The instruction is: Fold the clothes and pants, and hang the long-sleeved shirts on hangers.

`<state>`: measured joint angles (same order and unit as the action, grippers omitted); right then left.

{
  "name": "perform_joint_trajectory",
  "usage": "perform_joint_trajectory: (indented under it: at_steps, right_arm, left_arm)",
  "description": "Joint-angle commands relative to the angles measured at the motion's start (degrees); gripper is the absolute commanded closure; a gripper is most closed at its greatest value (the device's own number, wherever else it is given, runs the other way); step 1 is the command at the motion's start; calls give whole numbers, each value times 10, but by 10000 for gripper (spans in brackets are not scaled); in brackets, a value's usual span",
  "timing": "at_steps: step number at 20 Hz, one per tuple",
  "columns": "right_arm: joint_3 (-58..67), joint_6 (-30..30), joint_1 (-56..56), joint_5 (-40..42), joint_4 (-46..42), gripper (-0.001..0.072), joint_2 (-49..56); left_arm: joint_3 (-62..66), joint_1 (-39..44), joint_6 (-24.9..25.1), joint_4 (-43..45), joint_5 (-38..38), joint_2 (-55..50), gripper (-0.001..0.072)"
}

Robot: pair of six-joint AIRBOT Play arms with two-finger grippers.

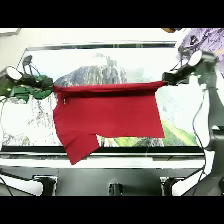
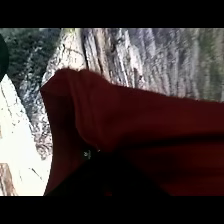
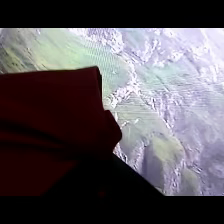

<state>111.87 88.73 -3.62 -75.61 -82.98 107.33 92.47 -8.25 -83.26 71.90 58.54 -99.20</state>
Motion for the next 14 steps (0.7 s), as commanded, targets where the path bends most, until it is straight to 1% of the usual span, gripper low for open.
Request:
perform_joint_trajectory:
  at_steps: [1, 5, 7, 9, 11, 14]
  right_arm:
    - [-1, 5, 21, -3, -20, 683, 52]
    - [-1, 5, 29, -71, -33, 683, 65]
    - [-1, 8, 29, -107, -48, 683, 70]
    - [-1, 12, 28, -134, -49, 683, 74]
    - [-1, 21, 28, -143, -47, 683, 76]
    - [-1, 22, 28, -154, -47, 682, 81]
  left_arm:
    - [-1, -4, 10, 1, 6, -39, 693]
    - [-2, -13, 8, 9, 127, -35, 693]
    - [-2, -12, 3, 17, 172, -36, 693]
    - [-2, -12, -14, 17, 194, -37, 693]
    - [-2, -12, -32, 17, 201, -39, 693]
    - [-3, -7, -43, 17, 205, -43, 693]
